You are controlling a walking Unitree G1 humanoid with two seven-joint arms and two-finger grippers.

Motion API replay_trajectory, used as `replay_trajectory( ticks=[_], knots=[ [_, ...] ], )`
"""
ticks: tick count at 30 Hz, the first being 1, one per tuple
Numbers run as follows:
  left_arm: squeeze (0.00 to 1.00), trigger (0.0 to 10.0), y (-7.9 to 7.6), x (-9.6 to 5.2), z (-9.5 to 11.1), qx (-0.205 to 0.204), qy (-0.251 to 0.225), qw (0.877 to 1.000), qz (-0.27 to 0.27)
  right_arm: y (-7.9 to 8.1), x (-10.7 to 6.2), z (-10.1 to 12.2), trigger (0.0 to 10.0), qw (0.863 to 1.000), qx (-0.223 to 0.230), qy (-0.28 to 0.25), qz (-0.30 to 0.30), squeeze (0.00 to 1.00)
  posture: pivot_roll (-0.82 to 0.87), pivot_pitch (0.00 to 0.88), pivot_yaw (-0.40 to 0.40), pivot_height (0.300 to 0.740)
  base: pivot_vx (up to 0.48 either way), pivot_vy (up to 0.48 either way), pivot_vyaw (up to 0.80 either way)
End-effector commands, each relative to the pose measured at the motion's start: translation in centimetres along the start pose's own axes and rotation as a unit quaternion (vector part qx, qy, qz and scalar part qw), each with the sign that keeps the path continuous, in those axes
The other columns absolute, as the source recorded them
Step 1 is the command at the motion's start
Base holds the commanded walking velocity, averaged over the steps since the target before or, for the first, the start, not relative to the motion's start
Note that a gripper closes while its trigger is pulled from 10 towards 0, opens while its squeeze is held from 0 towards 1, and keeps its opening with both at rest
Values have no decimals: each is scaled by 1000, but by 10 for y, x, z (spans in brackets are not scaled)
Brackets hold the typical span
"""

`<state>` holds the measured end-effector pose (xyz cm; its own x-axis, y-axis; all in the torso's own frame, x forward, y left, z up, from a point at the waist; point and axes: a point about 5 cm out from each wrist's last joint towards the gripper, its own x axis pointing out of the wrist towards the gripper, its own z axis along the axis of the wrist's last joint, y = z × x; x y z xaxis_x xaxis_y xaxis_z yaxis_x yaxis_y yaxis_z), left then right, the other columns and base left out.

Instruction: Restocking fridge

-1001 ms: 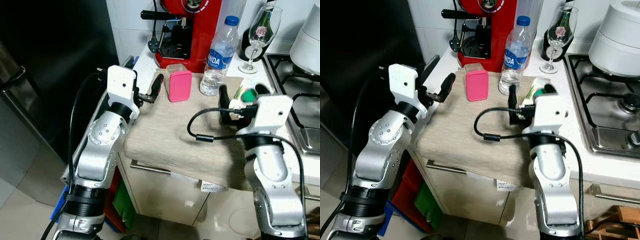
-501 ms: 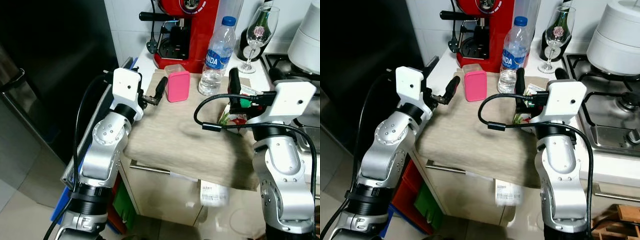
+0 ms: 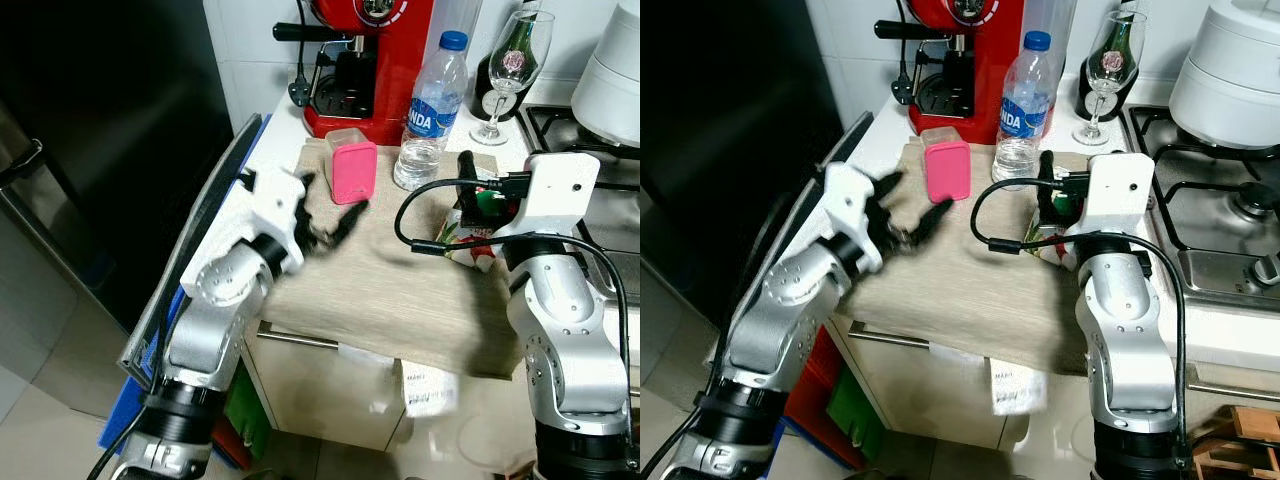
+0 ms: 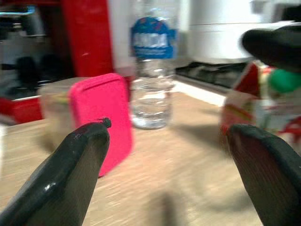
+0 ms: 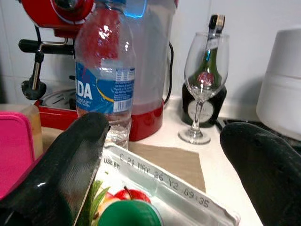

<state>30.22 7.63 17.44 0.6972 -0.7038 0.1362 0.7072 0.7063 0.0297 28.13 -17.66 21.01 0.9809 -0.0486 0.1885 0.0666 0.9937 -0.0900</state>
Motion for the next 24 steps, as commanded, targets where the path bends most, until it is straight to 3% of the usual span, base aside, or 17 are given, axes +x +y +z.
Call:
replay_trajectory(
  ticks=[1,11,24],
  knots=[
    [0,10000,-3,1,1,-4,-1,1000,-27,0,-3,1,10000,1000,9,6,1,0,-162,0,76,740,0,0,0],
    [0,10000,-13,10,1,-7,-3,997,-82,5,-2,-8,10000,998,49,37,12,0,-169,0,76,740,0,0,0],
    [0,10000,-13,13,1,-20,-2,996,-83,6,8,-14,10000,996,73,60,0,0,-166,0,70,740,0,0,0]
  ],
)
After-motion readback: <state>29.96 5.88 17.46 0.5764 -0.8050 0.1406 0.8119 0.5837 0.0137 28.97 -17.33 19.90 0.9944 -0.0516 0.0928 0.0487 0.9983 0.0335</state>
